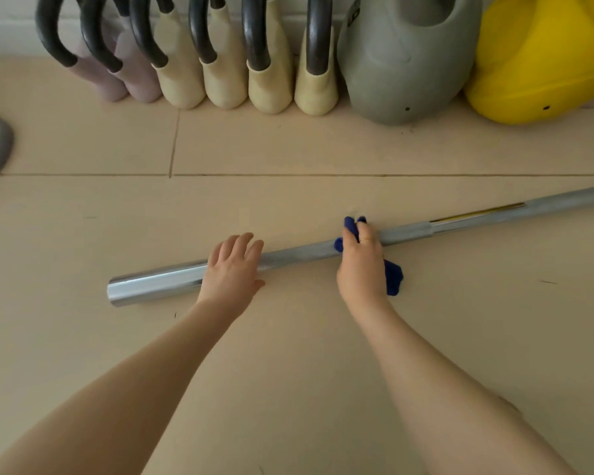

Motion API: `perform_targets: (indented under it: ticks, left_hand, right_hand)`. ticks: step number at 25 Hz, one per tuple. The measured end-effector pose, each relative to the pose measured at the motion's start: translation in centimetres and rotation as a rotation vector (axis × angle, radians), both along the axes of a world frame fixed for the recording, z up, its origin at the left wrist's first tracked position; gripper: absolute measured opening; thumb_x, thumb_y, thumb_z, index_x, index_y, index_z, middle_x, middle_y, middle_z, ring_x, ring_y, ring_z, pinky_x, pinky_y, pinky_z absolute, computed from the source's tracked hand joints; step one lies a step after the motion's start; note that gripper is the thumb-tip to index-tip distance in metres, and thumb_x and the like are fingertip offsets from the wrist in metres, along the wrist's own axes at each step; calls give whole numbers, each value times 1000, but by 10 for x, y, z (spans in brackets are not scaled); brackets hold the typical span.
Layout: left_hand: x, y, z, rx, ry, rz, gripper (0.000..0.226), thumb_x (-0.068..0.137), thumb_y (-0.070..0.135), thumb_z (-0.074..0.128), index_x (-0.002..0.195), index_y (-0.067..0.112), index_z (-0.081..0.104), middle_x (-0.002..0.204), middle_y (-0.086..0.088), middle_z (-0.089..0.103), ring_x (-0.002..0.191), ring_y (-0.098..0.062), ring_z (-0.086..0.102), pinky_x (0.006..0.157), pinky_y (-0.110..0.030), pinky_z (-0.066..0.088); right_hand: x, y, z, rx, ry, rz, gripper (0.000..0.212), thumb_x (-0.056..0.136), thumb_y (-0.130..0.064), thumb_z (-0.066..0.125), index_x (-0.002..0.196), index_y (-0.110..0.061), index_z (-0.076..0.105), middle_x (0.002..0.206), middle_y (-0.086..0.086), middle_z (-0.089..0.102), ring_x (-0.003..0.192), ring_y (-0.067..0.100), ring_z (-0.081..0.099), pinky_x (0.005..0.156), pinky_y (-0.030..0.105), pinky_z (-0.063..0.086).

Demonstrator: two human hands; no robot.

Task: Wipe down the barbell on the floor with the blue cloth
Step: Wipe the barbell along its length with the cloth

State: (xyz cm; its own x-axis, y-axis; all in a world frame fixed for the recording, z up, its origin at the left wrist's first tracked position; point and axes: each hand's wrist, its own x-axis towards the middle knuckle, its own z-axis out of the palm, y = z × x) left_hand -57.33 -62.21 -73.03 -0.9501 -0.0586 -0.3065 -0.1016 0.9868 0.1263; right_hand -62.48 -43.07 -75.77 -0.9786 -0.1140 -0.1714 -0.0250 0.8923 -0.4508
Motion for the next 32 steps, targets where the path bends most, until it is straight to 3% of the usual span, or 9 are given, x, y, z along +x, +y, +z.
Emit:
perform_targets:
  ticks: [4,7,11,15,17,20,22,26,32]
  left_hand:
    - [13,-13,2,43,-89,184,74,81,18,68,141,8,26,150,-15,18,135,-33,25,112,-37,25]
    - [19,-22,2,96,-101,98,78,79,17,71,142,6,24,146,-10,27,132,-29,30,109,-33,28]
    - [21,-32,0,61,-35,40,77,79,12,69,143,9,26,145,-6,36,135,-24,30,114,-31,21]
    - [17,-35,0,85,12,60,69,79,15,69,138,11,33,135,-3,48,131,-21,38,113,-31,25]
    - [17,-35,1,96,-2,86,70,78,15,70,137,11,32,135,-2,47,131,-20,36,113,-29,24]
    - [16,-35,3,100,-27,112,73,83,14,67,142,11,24,143,-2,38,138,-19,26,116,-28,16]
    - [16,-33,4,87,-43,115,73,84,13,65,143,10,22,146,-2,35,140,-19,23,116,-28,15]
    - [15,-28,8,83,-41,128,69,84,10,63,142,10,25,147,-3,33,140,-20,24,116,-29,17]
    - [6,-26,5,104,-116,203,75,87,4,56,146,8,11,155,-6,19,145,-21,12,119,-32,15]
  right_hand:
    - [34,-52,8,-136,15,403,47,93,3,36,138,-6,38,150,13,29,140,24,26,112,25,25]
    - [15,-30,4,-32,134,240,39,79,8,52,117,2,59,117,26,58,118,45,52,95,43,47]
    - [35,-75,6,-43,-9,63,44,74,10,62,117,1,59,120,25,58,120,41,50,97,46,48]
    - [60,-111,5,-84,130,569,28,74,-9,62,101,-9,70,108,11,69,111,31,62,81,35,55]
    - [36,-79,3,86,236,660,25,80,-18,54,95,-15,72,105,4,71,105,25,65,75,30,58]
    - [3,-18,0,321,274,370,34,69,-10,75,102,-11,69,101,9,70,100,30,66,76,33,56]
    - [8,-24,0,354,272,212,33,70,-5,68,103,-7,69,100,12,70,102,31,65,79,33,55]
    - [31,-47,-1,244,196,459,42,75,-12,40,103,-9,70,104,11,70,104,29,65,82,34,55]
    - [0,25,7,211,42,22,58,89,3,44,144,-9,29,147,18,32,138,32,26,107,40,33]
